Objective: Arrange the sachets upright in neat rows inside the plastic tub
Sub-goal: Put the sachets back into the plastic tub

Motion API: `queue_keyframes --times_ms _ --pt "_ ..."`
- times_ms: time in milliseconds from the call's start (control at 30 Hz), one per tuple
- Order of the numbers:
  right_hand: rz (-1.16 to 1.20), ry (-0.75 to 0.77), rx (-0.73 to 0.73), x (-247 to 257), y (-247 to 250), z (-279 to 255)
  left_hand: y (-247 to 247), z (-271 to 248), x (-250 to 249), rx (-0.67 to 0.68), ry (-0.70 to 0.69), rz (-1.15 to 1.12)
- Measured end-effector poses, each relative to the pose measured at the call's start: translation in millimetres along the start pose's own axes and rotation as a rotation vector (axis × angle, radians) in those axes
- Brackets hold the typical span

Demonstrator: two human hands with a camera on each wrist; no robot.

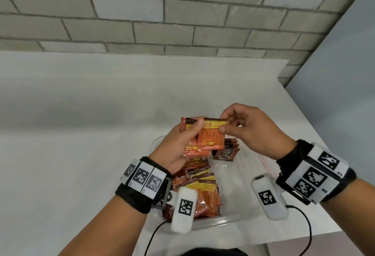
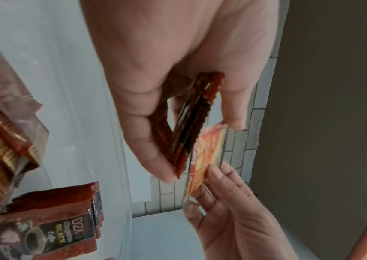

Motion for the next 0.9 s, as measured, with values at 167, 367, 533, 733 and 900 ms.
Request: queue_keyframes --times_ms 167,367,533,733,900 --pt "-0.136 0.15 -0.194 9 16 -6 5 4 -6 -0.056 -0.012 -0.099" --pt "-0.309 0.209 0.009 2 -13 -15 4 9 -7 -0.053 -0.07 -0.083" --pt "-0.343 0.116 -0.106 2 11 -3 0 11 -2 -0.016 -0.048 0.02" --pt "-0.308 0.022 0.142 -8 12 5 -2 14 -11 -0.02 -0.068 0.08" --pt "-0.636 -0.068 0.315 -34 -5 4 24 16 -43 -0.116 -0.14 -0.051"
Point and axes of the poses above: each hand's wrist, its own z-axis towards the middle knuckle, its own y-axis out of the back of the hand, x = y × z, the point moved 7 cm from there along z, towards the middle knuckle, and after that the axes turned 13 degrees about -z, right-handed, at the moved point
